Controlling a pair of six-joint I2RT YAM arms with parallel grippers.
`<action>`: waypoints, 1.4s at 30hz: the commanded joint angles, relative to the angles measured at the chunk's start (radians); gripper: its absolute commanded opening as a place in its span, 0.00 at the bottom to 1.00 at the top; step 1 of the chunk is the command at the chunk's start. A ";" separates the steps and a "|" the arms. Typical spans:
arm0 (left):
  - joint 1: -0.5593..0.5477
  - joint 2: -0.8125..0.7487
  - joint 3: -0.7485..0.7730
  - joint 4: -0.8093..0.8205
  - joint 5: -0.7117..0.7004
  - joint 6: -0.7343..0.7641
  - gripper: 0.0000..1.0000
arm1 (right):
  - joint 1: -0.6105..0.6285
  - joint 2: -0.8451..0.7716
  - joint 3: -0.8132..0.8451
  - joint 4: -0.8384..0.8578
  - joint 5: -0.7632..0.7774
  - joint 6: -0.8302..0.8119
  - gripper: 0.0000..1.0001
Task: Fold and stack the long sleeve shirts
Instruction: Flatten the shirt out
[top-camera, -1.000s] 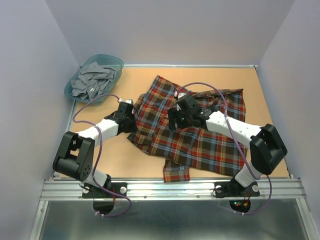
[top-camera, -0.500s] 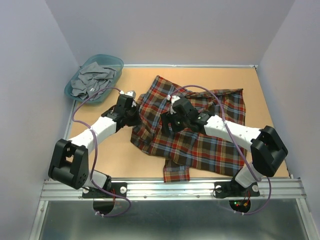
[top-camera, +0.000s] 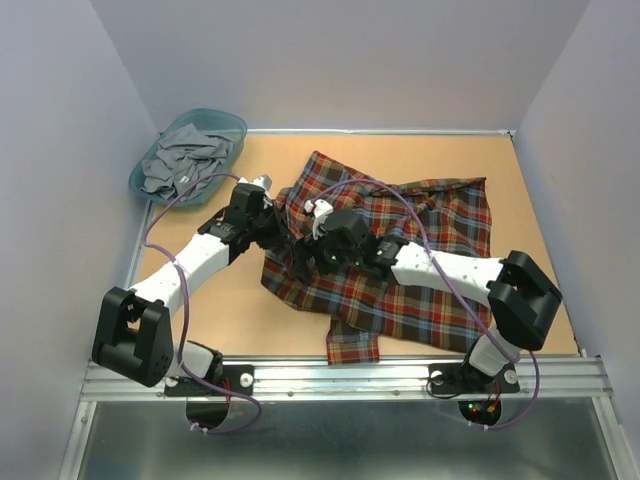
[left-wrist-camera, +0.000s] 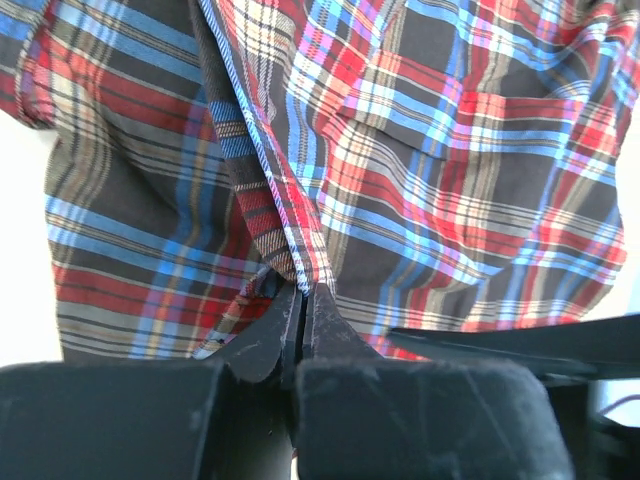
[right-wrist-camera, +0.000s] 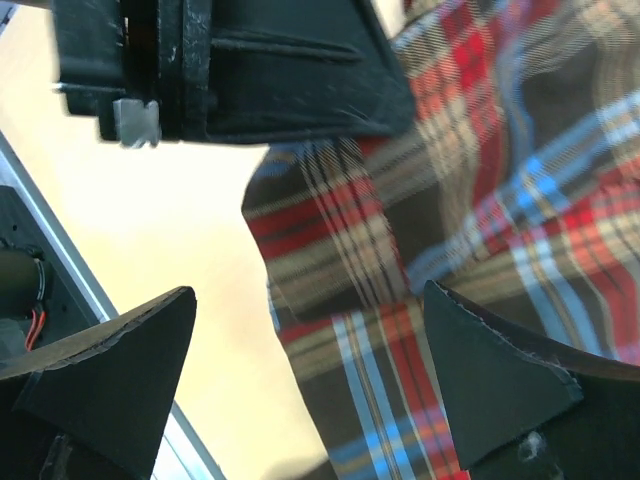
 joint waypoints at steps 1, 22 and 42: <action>-0.006 -0.053 0.017 0.006 0.047 -0.040 0.00 | 0.023 0.049 -0.006 0.131 0.037 -0.005 1.00; 0.039 -0.146 0.028 -0.003 0.034 -0.010 0.25 | 0.026 0.037 -0.027 0.154 0.286 -0.060 0.01; 0.169 -0.329 -0.052 0.011 -0.177 0.076 0.89 | -0.498 0.311 0.778 0.028 0.606 -0.616 0.01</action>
